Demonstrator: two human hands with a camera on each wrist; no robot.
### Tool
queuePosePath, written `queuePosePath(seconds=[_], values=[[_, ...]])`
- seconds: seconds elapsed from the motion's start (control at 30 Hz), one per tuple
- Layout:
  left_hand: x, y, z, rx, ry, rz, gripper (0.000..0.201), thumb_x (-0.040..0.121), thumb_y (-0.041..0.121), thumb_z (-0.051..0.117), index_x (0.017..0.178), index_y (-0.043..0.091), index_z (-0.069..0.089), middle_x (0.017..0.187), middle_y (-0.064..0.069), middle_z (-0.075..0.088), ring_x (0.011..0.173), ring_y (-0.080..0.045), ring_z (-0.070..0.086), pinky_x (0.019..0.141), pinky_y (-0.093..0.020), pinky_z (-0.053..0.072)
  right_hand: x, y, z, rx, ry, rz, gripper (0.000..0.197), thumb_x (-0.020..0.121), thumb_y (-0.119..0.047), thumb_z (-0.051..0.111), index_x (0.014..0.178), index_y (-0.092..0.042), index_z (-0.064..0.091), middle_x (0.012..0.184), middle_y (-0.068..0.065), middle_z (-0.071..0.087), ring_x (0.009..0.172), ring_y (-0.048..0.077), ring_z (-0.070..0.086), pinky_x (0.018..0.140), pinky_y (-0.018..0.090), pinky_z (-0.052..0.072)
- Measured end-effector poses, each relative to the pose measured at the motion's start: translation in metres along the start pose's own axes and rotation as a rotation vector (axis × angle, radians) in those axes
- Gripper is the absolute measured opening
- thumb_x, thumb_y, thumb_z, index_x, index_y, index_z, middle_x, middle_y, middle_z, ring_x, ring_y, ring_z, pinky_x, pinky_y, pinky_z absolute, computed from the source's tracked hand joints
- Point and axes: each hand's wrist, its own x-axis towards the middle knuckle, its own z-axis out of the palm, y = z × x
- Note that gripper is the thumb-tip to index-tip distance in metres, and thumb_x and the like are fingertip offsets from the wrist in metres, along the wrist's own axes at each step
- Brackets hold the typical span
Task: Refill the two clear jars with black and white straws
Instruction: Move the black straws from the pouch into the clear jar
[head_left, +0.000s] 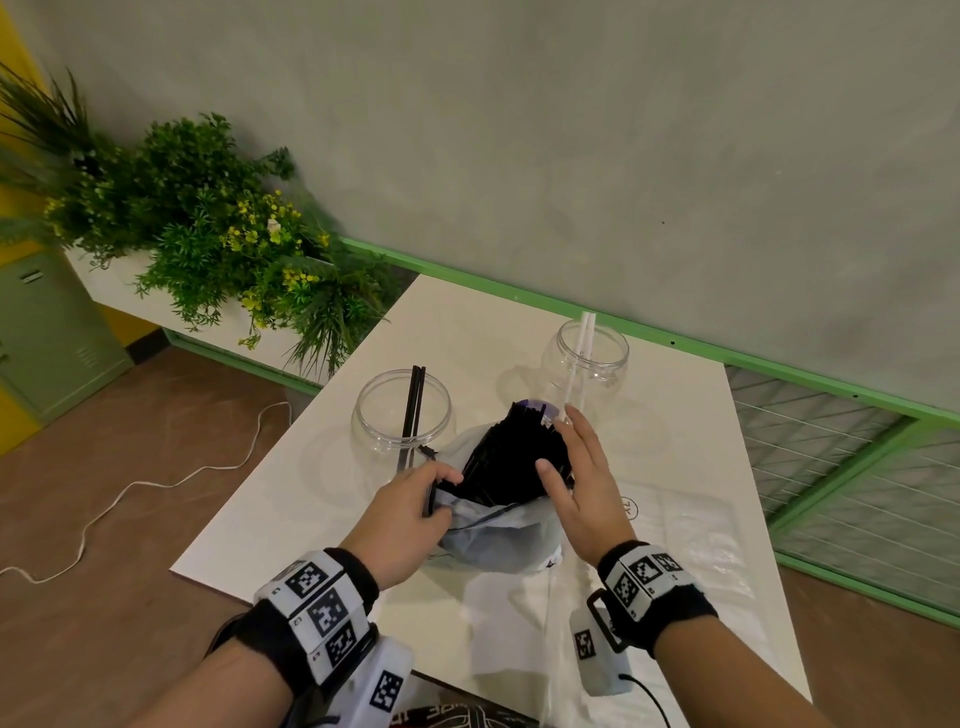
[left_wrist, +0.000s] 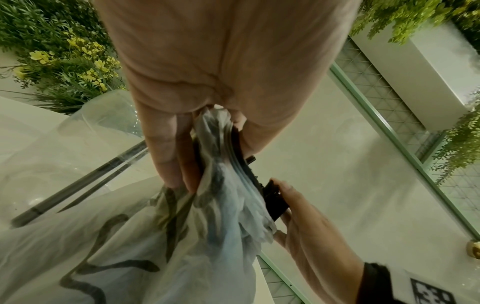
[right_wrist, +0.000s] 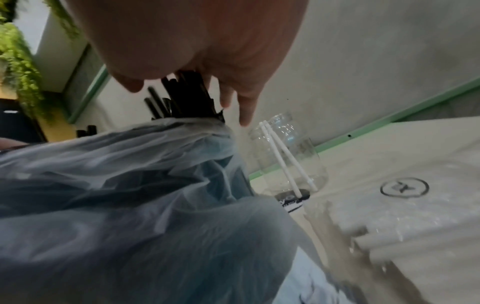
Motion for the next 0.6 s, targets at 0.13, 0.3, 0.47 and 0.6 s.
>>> queuePosePath(seconds=[0.13,0.3,0.47,0.6], values=[[-0.001,0.002,-0.001,0.024,-0.008,-0.010,0.040,0.086,0.008,0.053,0.115,0.034,0.048,0.112,0.003,0.057,0.095,-0.006,0.055,0.078,-0.017,0.042,0.006,-0.002,-0.001,0.027,-0.097,0.040,0.078,0.081,-0.039,0.073,0.144,-0.026,0.028,0.151,-0.021,0.013,0.141,-0.001,0.017,0.111,0.012,0.018],[0.002,0.006,-0.004,-0.020,-0.059,-0.039,0.068,0.082,0.002,0.051,0.139,0.031,0.028,0.122,0.002,0.058,0.107,-0.013,0.058,0.091,-0.027,0.048,0.019,0.003,0.003,0.288,-0.153,0.283,0.127,0.061,-0.031,0.090,0.147,-0.040,-0.002,0.153,-0.010,0.022,0.137,0.005,0.029,0.113,0.026,0.028],[0.010,0.002,-0.006,0.071,-0.111,-0.062,0.070,0.081,0.005,0.053,0.142,0.028,0.029,0.131,-0.001,0.054,0.119,-0.015,0.051,0.100,-0.031,0.043,0.038,0.005,0.005,0.343,-0.325,0.337,0.127,0.061,-0.028,0.091,0.150,-0.034,0.000,0.148,-0.007,0.031,0.132,0.006,0.035,0.111,0.028,0.030],[0.014,0.003,-0.003,0.044,-0.115,-0.019,0.071,0.077,0.002,0.051,0.140,0.030,0.033,0.131,0.002,0.053,0.122,-0.013,0.049,0.102,-0.032,0.042,0.041,-0.011,0.017,0.304,-0.226,0.285,0.092,0.071,-0.023,0.085,0.144,-0.025,0.030,0.128,-0.020,0.044,0.119,0.004,0.048,0.099,0.016,0.040]])
